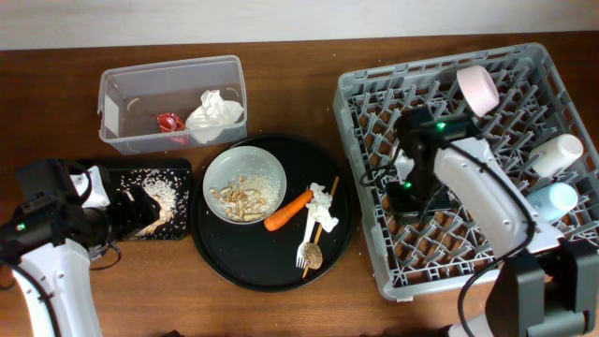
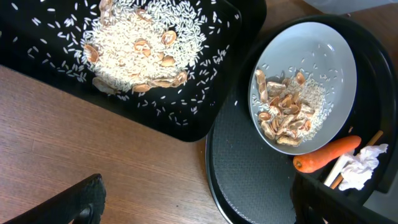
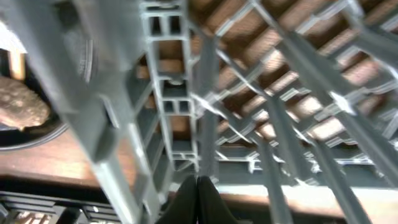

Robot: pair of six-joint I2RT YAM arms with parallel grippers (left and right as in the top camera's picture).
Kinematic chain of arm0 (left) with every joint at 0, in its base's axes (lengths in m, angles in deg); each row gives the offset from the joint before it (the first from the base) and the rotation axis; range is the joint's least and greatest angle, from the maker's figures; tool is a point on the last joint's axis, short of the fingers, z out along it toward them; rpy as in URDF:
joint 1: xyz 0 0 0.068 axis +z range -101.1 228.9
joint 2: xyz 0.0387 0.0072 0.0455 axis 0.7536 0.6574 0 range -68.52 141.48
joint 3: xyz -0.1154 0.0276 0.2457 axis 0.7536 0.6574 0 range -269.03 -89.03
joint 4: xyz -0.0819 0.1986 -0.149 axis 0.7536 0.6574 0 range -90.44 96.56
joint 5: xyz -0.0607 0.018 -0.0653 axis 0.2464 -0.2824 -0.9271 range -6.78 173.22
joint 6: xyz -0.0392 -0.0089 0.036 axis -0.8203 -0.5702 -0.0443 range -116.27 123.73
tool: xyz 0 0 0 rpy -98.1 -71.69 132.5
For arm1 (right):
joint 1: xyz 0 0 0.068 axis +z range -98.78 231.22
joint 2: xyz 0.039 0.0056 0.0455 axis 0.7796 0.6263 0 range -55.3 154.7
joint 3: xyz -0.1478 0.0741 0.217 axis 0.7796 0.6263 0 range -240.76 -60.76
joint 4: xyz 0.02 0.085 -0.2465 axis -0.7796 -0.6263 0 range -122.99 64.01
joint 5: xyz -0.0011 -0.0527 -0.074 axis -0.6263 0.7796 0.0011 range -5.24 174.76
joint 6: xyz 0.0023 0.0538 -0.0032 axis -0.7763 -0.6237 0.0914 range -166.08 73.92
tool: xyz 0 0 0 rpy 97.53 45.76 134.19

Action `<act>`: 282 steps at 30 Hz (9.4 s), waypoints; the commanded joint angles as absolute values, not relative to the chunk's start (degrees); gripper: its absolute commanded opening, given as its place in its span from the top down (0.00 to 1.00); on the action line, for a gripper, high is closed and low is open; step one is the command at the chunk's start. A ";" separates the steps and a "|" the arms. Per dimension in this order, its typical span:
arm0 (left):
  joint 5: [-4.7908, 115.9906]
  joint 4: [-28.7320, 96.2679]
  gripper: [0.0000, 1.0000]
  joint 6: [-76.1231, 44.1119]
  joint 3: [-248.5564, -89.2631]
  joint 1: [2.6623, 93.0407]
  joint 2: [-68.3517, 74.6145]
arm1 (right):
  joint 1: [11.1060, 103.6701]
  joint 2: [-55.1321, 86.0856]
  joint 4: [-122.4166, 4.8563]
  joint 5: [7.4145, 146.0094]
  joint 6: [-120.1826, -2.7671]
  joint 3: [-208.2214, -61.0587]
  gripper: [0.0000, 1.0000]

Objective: Sort waste into correct bins and load items into the dishwasher rack
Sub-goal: 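Grasp the tissue with the left gripper and drop it in the bin, then grasp the carrot with the left gripper and move it over the black tray, then release the carrot on the black tray and move the left gripper to the plate, then grasp the brown mushroom with the left gripper and drop it on the black tray, then move the left gripper to the white bowl and grasp its rim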

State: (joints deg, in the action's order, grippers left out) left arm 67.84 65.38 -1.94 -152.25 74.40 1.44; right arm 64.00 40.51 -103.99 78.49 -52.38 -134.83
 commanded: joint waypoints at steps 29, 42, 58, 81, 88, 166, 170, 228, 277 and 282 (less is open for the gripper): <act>65.50 36.97 0.01 -5.87 -152.78 17.53 29.33 | 51.67 20.23 -103.47 80.96 -55.33 -136.95 0.12; 75.12 27.42 0.29 -6.12 -152.78 12.04 36.17 | 51.67 20.23 -103.49 80.96 -55.33 -136.84 0.12; 86.31 43.42 0.99 -5.63 -167.69 14.73 32.74 | 51.67 20.23 -104.28 80.96 -54.85 -136.84 0.12; 79.42 55.64 0.13 -2.84 -180.43 38.29 32.15 | 51.69 20.23 -104.73 80.96 -54.48 -136.84 0.12; 79.60 59.88 0.20 6.23 -169.85 18.49 32.19 | 51.67 20.23 -104.87 80.94 -54.48 -136.84 0.12; 95.27 45.87 0.99 -12.54 -164.80 77.46 40.06 | 51.67 20.34 -106.24 80.96 -54.46 -136.84 0.12; 95.27 45.65 0.79 -12.54 -164.80 77.57 42.38 | 51.67 20.34 -106.37 80.96 -54.46 -136.84 0.12; 82.00 49.28 0.83 -30.11 -153.70 0.70 36.91 | 51.67 20.34 -107.71 80.96 -53.82 -136.84 0.12; 86.07 43.72 0.37 -9.61 -160.06 29.76 25.92 | 51.69 20.34 -108.30 80.94 -53.85 -136.84 0.11; 86.20 40.97 0.49 -9.42 -160.06 18.97 37.17 | 51.67 20.34 -108.30 80.96 -53.85 -136.84 0.12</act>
